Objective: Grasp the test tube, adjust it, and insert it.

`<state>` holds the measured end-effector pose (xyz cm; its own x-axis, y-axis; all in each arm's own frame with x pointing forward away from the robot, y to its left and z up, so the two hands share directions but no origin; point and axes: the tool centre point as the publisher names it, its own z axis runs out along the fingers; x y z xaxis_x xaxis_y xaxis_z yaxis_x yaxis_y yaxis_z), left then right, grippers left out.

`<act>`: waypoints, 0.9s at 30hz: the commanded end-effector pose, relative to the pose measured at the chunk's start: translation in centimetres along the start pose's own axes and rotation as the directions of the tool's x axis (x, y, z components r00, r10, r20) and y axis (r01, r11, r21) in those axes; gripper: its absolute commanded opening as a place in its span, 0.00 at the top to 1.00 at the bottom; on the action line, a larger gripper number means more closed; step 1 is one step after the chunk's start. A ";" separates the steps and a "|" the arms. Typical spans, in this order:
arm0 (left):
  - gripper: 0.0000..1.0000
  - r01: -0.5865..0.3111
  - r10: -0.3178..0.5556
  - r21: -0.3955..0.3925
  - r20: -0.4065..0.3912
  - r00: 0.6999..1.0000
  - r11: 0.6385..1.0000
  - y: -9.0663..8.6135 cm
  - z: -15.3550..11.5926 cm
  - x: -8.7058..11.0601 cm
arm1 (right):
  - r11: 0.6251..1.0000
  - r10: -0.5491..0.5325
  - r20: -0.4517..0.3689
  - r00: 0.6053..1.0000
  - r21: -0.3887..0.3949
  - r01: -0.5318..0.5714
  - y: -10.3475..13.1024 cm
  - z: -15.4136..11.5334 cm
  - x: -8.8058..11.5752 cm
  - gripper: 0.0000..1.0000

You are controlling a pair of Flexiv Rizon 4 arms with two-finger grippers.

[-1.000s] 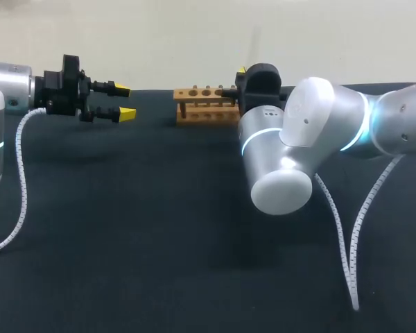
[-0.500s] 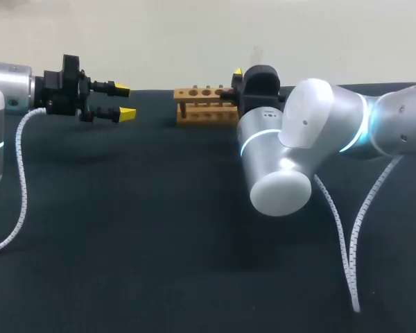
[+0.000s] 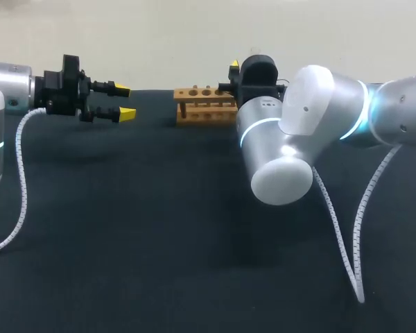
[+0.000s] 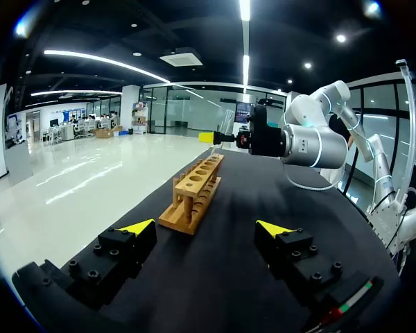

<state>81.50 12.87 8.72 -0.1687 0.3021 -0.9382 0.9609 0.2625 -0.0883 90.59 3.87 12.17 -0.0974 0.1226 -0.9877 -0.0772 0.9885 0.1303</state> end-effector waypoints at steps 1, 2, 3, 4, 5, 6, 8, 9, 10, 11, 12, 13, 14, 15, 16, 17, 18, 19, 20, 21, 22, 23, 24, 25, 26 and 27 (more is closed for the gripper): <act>0.00 -0.003 0.003 -0.003 0.004 1.000 1.000 -0.1 0.0 0.1 | 0.999 0.001 0.002 1.000 -0.051 -0.001 -0.1 0.6 0.1 0.59; 0.00 -0.003 0.003 -0.003 0.004 1.000 1.000 -0.1 0.0 0.1 | 0.999 0.000 0.002 1.000 -0.053 0.000 0.0 0.8 0.1 0.59; 0.00 -0.003 0.003 -0.003 0.004 1.000 1.000 -0.1 0.0 0.1 | 0.998 -0.001 0.002 1.000 -0.055 0.001 0.0 0.9 0.0 0.58; 0.00 -0.003 0.003 -0.003 0.004 1.000 1.000 -0.1 0.0 0.1 | 0.998 -0.002 0.002 1.000 -0.057 0.002 0.1 1.1 0.0 0.58; 0.00 -0.003 0.003 -0.003 0.004 1.000 1.000 -0.1 0.0 0.1 | 0.998 -0.003 0.003 1.000 -0.060 0.003 0.1 1.2 -0.1 0.58; 0.00 -0.003 0.003 -0.003 0.004 1.000 1.000 -0.1 0.0 0.1 | 0.998 -0.004 0.003 1.000 -0.063 0.005 0.2 1.4 -0.2 0.57; 0.00 -0.003 0.003 -0.003 0.004 1.000 1.000 -0.1 0.0 0.1 | 0.998 -0.006 0.005 1.000 -0.070 0.006 0.2 1.6 -0.3 0.56; 0.00 -0.003 0.003 -0.003 0.004 1.000 1.000 -0.1 0.0 0.1 | 0.997 -0.007 0.005 1.000 -0.073 0.008 0.3 1.7 -0.3 0.55; 0.00 -0.003 0.003 -0.003 0.004 1.000 1.000 -0.1 0.0 0.1 | 0.997 -0.008 0.006 1.000 -0.075 0.008 0.3 1.9 -0.4 0.55; 0.00 -0.003 0.003 -0.003 0.004 1.000 1.000 -0.1 0.0 0.1 | 0.997 -0.010 0.006 1.000 -0.079 0.010 0.4 2.0 -0.4 0.54; 0.00 -0.003 0.003 -0.003 0.004 1.000 1.000 -0.1 0.0 0.1 | 0.996 -0.011 0.007 1.000 -0.084 0.012 0.4 2.1 -0.5 0.53; 0.00 -0.003 0.003 -0.003 0.004 1.000 1.000 -0.1 0.0 0.1 | 0.996 -0.012 0.007 1.000 -0.086 0.012 0.4 2.2 -0.6 0.53; 0.00 -0.003 0.003 -0.003 0.004 1.000 1.000 -0.1 0.0 0.1 | 0.996 -0.012 0.008 1.000 -0.088 0.013 0.5 2.3 -0.6 0.53; 0.00 -0.003 0.003 -0.003 0.004 1.000 1.000 -0.1 0.0 0.1 | 0.996 -0.014 0.008 1.000 -0.091 0.014 0.5 2.4 -0.7 0.53; 0.00 -0.003 0.003 -0.003 0.004 1.000 1.000 -0.1 0.0 0.1 | 0.996 -0.014 0.008 1.000 -0.092 0.015 0.6 2.5 -0.7 0.53; 0.00 -0.003 0.003 -0.003 0.004 1.000 1.000 -0.1 0.0 0.1 | 0.995 -0.015 0.008 1.000 -0.094 0.016 0.6 2.6 -0.7 0.53; 0.00 -0.003 0.003 -0.003 0.004 1.000 1.000 -0.1 0.0 0.1 | 0.995 -0.015 0.008 1.000 -0.095 0.016 0.6 2.6 -0.7 0.53; 0.00 -0.003 0.003 -0.003 0.004 1.000 1.000 -0.1 0.0 0.1 | 0.995 -0.016 0.009 1.000 -0.096 0.016 0.7 2.7 -0.8 0.53; 0.00 -0.003 0.003 -0.003 0.004 1.000 1.000 -0.1 0.0 0.1 | 0.995 -0.016 0.009 1.000 -0.097 0.017 0.7 2.7 -0.8 0.52; 0.00 -0.003 0.003 -0.003 0.004 1.000 1.000 -0.1 0.0 0.1 | 0.995 -0.016 0.009 1.000 -0.098 0.017 0.7 2.7 -0.8 0.52; 0.00 -0.003 0.003 -0.003 0.004 1.000 1.000 -0.1 0.0 0.1 | 0.995 -0.016 0.008 1.000 -0.099 0.017 0.7 2.8 -0.8 0.52; 0.00 -0.003 0.003 -0.003 0.004 1.000 1.000 -0.1 0.0 0.1 | 0.995 -0.017 0.008 1.000 -0.101 0.018 0.7 2.9 -0.8 0.51; 0.00 -0.003 0.003 -0.003 0.004 1.000 1.000 -0.1 0.0 0.1 | 0.995 -0.017 0.007 1.000 -0.102 0.018 0.7 2.9 -0.7 0.51; 0.00 -0.003 0.003 -0.003 0.004 1.000 1.000 -0.1 0.0 0.1 | 0.994 -0.017 0.007 1.000 -0.104 0.017 0.7 3.0 -0.7 0.51; 0.00 -0.003 0.003 -0.003 0.004 1.000 1.000 -0.1 0.0 0.1 | 0.994 -0.017 0.007 1.000 -0.105 0.017 0.7 3.0 -0.7 0.51; 0.00 -0.003 0.003 -0.003 0.004 1.000 1.000 -0.1 0.0 0.1 | 0.994 -0.017 0.007 1.000 -0.106 0.017 0.7 3.1 -0.8 0.51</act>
<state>81.50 12.87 8.72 -0.1687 0.3021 -0.9382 0.9609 0.2625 -0.0883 93.36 4.94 12.88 -0.0929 0.1062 -0.9900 -0.0957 0.9887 0.1150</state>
